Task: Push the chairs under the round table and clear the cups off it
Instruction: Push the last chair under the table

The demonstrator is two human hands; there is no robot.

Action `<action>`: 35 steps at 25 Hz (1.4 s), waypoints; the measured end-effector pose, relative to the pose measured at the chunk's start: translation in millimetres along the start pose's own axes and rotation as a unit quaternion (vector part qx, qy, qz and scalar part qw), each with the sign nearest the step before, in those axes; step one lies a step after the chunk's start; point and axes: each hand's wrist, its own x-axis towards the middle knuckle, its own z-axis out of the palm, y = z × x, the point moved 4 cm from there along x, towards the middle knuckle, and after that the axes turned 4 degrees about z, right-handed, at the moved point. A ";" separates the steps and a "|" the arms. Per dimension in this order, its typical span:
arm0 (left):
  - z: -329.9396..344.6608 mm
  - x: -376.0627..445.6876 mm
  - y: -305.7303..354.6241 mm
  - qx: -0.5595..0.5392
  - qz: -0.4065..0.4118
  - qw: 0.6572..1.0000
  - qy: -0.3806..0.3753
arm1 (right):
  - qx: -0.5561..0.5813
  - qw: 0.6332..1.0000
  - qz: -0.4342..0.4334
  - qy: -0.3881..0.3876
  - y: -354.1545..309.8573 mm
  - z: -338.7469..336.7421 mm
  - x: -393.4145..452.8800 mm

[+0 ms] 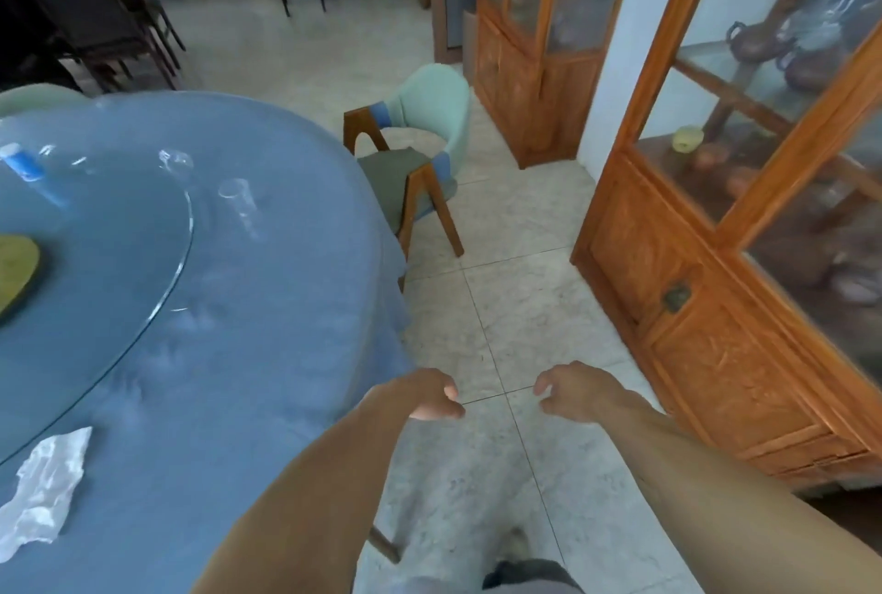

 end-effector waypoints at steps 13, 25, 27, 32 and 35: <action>-142.4 157.6 47.1 0.009 0.016 1.000 -0.001 | 0.017 1.000 0.005 -0.002 67.2 -129.9 135.5; -320.5 326.5 39.6 0.058 0.053 0.997 -0.009 | 0.047 0.999 0.025 0.011 48.5 -291.4 302.3; -349.6 352.9 43.5 0.067 0.057 0.996 -0.007 | 0.042 0.999 0.029 0.016 55.8 -315.6 328.6; -412.4 425.2 44.0 0.058 0.040 0.998 0.004 | 0.028 0.999 0.017 0.008 74.0 -375.5 407.3; -455.3 478.7 47.7 0.071 0.018 0.997 0.004 | 0.019 1.000 0.000 -0.005 90.8 -417.9 468.4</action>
